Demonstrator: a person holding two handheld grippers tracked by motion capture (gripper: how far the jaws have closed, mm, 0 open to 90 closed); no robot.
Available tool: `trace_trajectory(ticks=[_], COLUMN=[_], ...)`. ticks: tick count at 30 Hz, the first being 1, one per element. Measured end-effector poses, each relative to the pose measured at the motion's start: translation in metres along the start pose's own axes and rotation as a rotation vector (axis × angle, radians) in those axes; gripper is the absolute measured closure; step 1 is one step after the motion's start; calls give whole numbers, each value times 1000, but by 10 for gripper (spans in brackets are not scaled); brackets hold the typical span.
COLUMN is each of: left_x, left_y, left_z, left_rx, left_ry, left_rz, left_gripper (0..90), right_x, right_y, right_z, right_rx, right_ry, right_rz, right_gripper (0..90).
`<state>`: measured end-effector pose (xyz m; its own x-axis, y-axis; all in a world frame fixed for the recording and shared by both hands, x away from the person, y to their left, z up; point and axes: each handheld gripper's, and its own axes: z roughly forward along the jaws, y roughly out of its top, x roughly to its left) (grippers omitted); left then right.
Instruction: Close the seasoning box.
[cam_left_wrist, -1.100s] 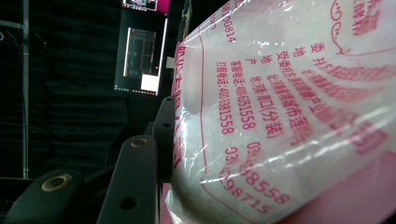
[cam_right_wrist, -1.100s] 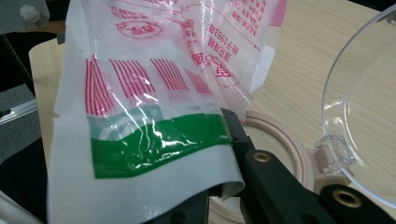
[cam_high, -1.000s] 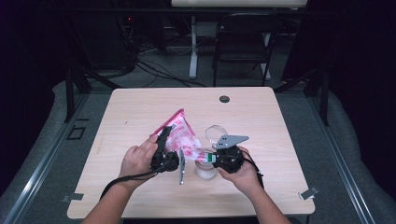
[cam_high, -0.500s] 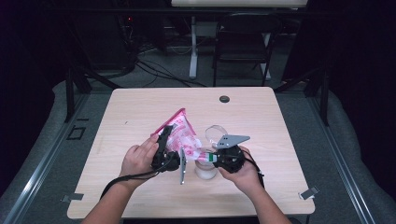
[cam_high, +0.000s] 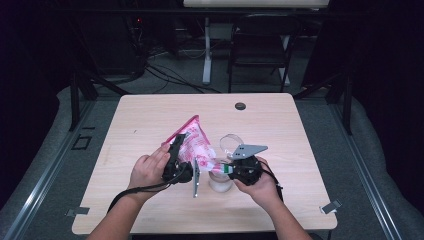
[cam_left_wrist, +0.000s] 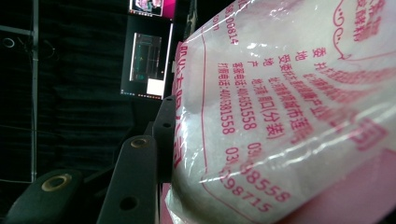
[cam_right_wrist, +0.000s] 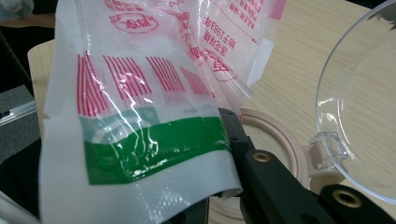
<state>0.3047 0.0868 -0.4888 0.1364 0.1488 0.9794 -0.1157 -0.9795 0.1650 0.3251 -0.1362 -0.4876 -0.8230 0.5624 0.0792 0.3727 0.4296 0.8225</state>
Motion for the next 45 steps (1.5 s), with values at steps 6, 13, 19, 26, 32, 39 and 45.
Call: trace_trajectory(ticks=[6,13,19,26,32,39,45], left_x=[1,1,1,0,-1,-2,-1], left_y=[0,0,1,2,4,4,4], left_z=[-1,-1,-1,-1,-2,-2,-2], left_rx=[-1,-8,-5,-16,-18,-19,-21], left_ry=[7,10,14,23,37,35,36], left_rz=[0,-4,-3,5,19,19,21], left_gripper=[622,622,622,622,623,623,623], right_x=[0,0,0,-1,-2,-2,-2], right_y=[0,0,0,-1,-1,-2,-2], right_z=[0,0,0,-1,-1,0,0], right_rx=[2,3,2,3,8,14,15], right_ry=[2,0,-2,-4,-5,-8,-10], right_rz=[-2,-3,-1,1,5,3,1], right_gripper=[900,900,900,900,900,900,900])
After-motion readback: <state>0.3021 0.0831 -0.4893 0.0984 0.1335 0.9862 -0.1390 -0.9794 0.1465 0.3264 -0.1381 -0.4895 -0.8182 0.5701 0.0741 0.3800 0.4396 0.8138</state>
